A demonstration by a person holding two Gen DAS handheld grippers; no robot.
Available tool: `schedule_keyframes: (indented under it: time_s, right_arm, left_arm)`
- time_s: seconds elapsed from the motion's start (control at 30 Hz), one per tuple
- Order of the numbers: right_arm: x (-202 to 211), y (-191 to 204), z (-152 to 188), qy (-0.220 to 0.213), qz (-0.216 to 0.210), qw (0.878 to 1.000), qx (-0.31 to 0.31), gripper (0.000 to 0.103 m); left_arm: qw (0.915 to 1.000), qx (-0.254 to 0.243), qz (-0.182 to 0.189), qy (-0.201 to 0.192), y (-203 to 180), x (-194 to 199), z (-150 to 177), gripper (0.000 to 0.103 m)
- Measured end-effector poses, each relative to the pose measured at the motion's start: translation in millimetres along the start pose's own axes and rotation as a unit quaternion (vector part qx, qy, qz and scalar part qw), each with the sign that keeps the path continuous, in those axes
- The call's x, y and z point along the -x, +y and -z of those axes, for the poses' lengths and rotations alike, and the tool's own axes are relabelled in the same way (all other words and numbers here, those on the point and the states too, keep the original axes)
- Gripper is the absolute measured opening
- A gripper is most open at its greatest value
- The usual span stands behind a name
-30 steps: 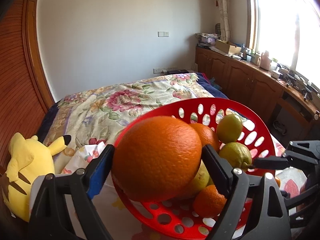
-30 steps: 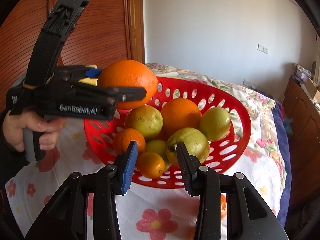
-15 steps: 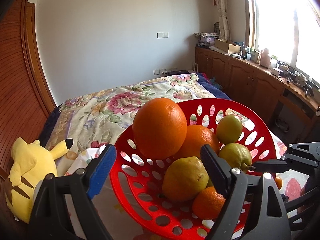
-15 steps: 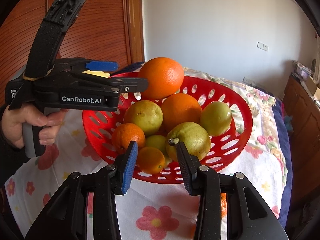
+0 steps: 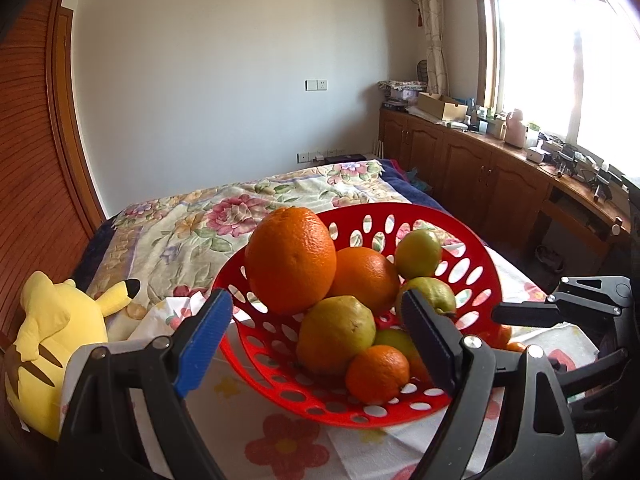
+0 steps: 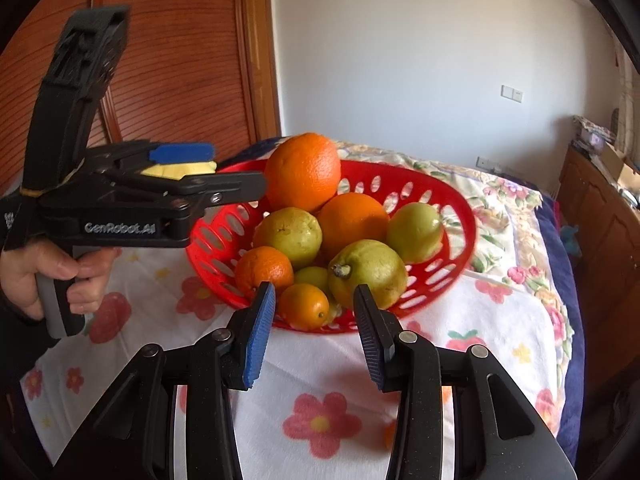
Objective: Organize fruits
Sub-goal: 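Withdraw both open tools from the red basket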
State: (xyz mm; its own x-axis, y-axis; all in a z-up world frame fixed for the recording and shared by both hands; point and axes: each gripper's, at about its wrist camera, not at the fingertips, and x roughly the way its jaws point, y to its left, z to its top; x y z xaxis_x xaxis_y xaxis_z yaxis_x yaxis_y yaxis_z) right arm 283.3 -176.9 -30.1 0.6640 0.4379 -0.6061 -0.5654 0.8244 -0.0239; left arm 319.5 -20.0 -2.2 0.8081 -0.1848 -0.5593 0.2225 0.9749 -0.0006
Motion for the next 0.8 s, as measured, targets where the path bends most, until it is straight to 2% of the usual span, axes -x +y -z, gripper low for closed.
schedule_keyframes:
  time_s: [0.4, 0.8]
  right_arm:
    - [43.6, -9.9, 20.7, -0.017, 0.032, 0.998, -0.047, 0.041]
    - [55.2, -28.9, 56.6, 0.009, 0.072, 0.994, -0.079, 0.041]
  left_arm:
    - [0.9991, -0.018, 0.012, -0.037, -29.4, 48.1, 20.4, 0.087]
    - [0.9990, 0.005, 0.039, -0.018, -44.4, 47.5, 58.4, 0.087]
